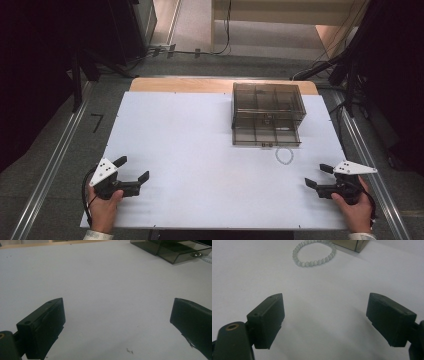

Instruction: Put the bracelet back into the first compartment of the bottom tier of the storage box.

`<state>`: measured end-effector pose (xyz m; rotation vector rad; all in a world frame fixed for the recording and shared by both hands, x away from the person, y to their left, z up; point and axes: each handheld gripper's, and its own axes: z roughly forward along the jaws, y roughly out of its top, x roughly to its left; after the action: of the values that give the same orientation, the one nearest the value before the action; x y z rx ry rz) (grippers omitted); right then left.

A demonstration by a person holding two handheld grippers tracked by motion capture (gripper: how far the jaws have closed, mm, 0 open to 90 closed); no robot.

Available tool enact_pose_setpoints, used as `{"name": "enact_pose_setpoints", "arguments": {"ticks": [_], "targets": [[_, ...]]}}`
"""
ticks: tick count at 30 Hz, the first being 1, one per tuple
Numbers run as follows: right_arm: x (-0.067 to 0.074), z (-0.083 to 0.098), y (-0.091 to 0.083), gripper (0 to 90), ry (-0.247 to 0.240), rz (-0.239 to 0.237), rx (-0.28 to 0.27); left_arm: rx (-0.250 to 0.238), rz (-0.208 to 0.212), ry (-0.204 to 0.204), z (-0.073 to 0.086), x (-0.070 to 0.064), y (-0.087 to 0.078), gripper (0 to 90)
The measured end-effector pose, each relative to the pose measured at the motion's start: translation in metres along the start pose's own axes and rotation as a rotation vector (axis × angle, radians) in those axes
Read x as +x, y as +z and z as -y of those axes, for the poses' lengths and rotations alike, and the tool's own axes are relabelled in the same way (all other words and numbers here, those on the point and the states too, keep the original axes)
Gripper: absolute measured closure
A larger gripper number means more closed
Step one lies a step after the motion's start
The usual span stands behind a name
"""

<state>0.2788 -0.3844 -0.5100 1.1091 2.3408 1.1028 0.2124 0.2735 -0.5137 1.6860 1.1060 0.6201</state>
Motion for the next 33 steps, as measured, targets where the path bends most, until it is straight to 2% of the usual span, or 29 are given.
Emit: {"name": "enact_pose_setpoints", "arguments": {"ticks": [14, 23, 27, 33], "targets": [[-0.001, -0.001, 0.000, 13.8, 0.021, 0.014, -0.004, 0.004, 0.007, -0.007, 0.000, 0.001, 0.000, 0.5], [0.001, -0.003, 0.002, 13.9, 0.020, 0.048, 0.016, 0.023, 0.008, -0.018, -0.001, 0.002, 0.003, 0.5], [0.005, -0.005, 0.004, 13.8, 0.015, 0.047, 0.007, 0.022, 0.011, -0.006, -0.001, 0.002, 0.002, 0.5], [0.016, -0.013, 0.014, 13.9, -0.010, 0.047, 0.031, 0.017, 0.009, -0.003, -0.001, 0.001, 0.002, 0.5]]}}
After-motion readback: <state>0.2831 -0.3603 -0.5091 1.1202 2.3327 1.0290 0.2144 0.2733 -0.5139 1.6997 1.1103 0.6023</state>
